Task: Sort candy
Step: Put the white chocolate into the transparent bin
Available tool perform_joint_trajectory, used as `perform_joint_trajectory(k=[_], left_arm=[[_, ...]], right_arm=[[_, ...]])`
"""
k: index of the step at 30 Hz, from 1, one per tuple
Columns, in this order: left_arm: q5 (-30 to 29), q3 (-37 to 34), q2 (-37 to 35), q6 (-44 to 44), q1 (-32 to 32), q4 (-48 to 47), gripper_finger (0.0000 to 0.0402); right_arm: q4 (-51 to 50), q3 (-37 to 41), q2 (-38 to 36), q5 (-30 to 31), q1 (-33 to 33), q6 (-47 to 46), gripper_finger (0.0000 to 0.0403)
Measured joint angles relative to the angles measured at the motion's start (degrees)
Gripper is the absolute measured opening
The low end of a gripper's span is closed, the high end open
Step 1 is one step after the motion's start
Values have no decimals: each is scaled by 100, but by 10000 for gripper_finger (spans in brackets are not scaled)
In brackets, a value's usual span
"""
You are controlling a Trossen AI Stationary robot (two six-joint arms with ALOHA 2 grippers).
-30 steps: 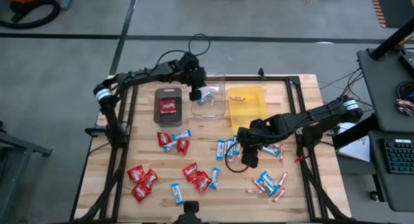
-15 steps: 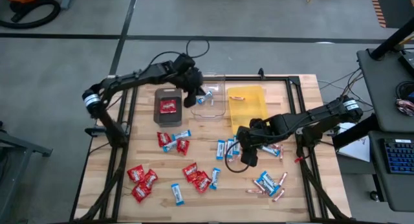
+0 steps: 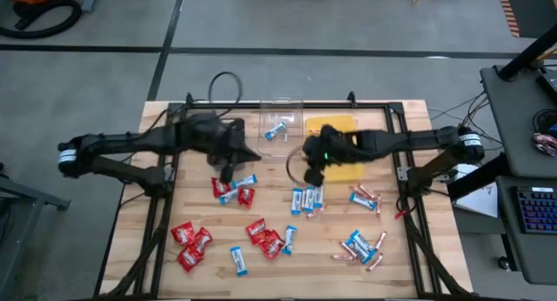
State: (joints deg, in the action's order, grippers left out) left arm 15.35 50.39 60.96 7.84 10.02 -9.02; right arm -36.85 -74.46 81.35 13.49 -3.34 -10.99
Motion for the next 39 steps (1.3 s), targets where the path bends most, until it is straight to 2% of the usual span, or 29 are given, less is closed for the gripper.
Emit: perform_joint_trajectory(k=[5,9,21,29,39], left_arm=[[-829,-523,-703,-47,-137,174,0],[-1297,-719,-1000,1,-123,194,0],[-1335,-789,-1007,43,-120,167,0],[-1335,-789,-1007,103,-120,168,0],[-1335,-789,-1007,195,-120,81,0]], right_arm=[[983,0,233,-713,-785,632,37],[1582,0,555,-1090,-1281,951,19],[2910,-6,1667,-1248,-2065,1484,13],[2768,-677,2535,-1349,-2183,1556,13],[1395,-1653,3397,-1423,-2194,1931,13]])
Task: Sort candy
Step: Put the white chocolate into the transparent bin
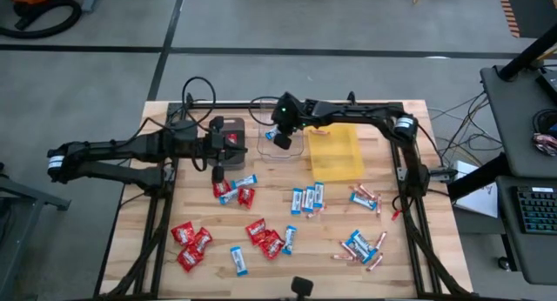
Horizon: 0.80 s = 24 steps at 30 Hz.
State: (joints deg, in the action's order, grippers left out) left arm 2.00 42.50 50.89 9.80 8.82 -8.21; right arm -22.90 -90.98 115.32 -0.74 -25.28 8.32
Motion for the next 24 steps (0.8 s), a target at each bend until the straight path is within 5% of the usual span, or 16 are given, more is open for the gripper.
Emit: perform_joint_trajectory(k=[8,24], left_arm=[[0,0,0,87,0,0,0],[0,0,0,195,0,4,0]], right_arm=[[-74,-118,198,-535,-145,192,13],[-88,-356,674,-574,-228,458,13]])
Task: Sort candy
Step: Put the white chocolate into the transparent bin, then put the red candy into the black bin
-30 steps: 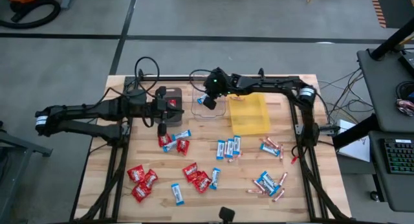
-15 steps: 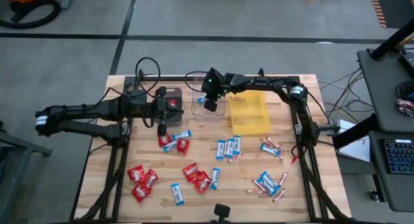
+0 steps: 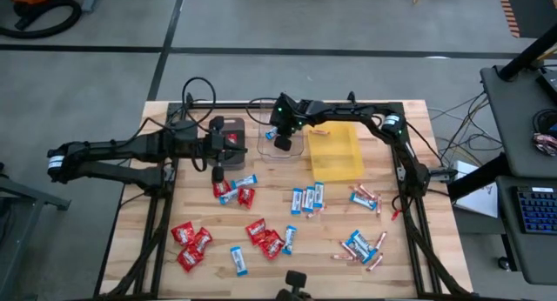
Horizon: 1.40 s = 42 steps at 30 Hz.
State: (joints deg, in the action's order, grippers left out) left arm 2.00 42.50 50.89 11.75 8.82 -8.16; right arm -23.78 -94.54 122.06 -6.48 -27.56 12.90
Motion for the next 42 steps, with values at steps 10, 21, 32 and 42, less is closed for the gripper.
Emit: perform_joint_trajectory(k=[10,21,32,42], left_arm=[[0,0,0,77,0,-2,0],[0,0,0,107,1,-2,0],[0,0,0,107,0,-26,0],[4,-37,2,-31,0,-324,0]], right_arm=[[29,-2,29,0,3,127,13],[209,2,216,8,1,16,13],[1119,9,60,477,-98,-730,13],[-464,9,-1003,0,-60,-847,13]])
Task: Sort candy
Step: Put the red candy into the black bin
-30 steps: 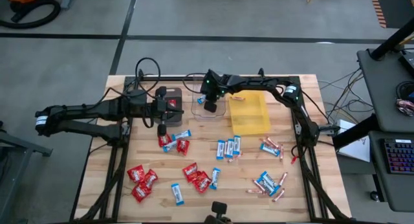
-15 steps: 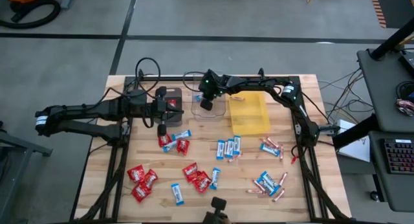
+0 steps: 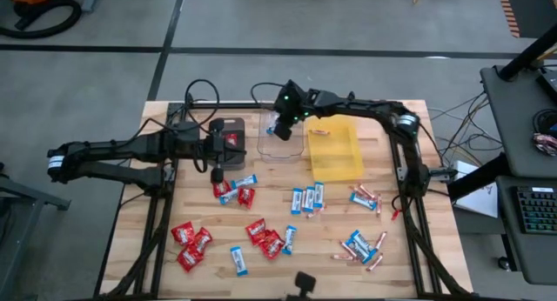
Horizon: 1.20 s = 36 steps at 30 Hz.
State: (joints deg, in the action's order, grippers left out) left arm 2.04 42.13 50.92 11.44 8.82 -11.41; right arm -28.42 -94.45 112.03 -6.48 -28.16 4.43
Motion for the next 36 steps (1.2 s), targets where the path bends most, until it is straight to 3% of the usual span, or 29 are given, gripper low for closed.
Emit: perform_joint_trajectory(k=[7,10,16,24,30,36], left_arm=[[45,-213,0,-772,-16,-341,0],[231,-214,39,-1417,-83,-930,0],[626,-219,413,-1559,-654,-1558,9],[563,-221,1318,-1417,-1551,-1652,114],[-680,-221,2005,-1521,-1836,-1382,202],[-762,-221,2636,-1540,-1840,-916,210]], right_arm=[[-1616,34,-1110,-7,586,-395,13],[-1859,177,-1579,-7,953,-639,13],[-2062,567,-2366,1,1757,-1212,13],[-2074,1099,-2915,481,2918,-2180,13],[-2099,1278,-2952,673,3492,-2674,13],[-2090,1473,-2951,713,3796,-2927,13]])
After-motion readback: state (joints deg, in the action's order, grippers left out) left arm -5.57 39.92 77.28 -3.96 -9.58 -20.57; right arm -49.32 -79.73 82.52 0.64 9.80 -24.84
